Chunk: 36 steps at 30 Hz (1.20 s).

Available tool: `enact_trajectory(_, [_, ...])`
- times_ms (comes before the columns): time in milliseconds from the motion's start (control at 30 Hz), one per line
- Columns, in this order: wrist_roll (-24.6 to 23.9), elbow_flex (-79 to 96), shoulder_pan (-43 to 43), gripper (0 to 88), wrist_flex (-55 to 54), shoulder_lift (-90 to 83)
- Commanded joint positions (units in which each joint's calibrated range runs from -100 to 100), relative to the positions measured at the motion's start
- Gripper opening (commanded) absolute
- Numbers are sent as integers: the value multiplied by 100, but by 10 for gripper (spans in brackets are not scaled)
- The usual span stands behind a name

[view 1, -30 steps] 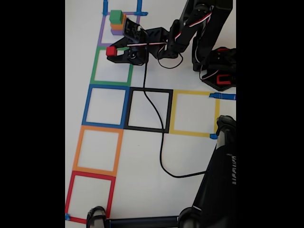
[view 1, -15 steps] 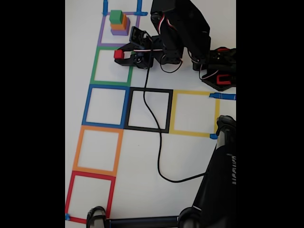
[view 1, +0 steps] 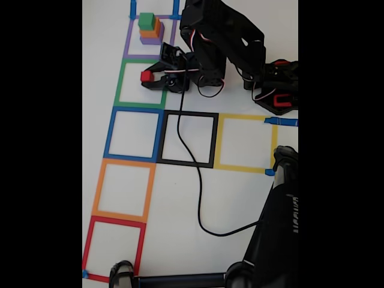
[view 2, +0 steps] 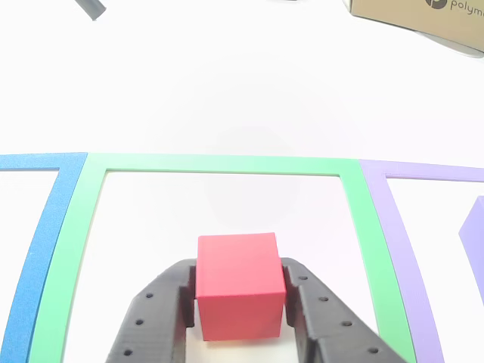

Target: Tower of hanoi

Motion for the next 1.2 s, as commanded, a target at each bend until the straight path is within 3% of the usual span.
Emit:
enact_trajectory(0, [72,-61,-83,9,-135,-9])
enact_trajectory(667, [72,-61,61,211,-361,-41])
enact_trajectory(867, [72,175,157,199,-62,-776])
enact_trajectory(1167, [72,1239,291,117,1736,-3473])
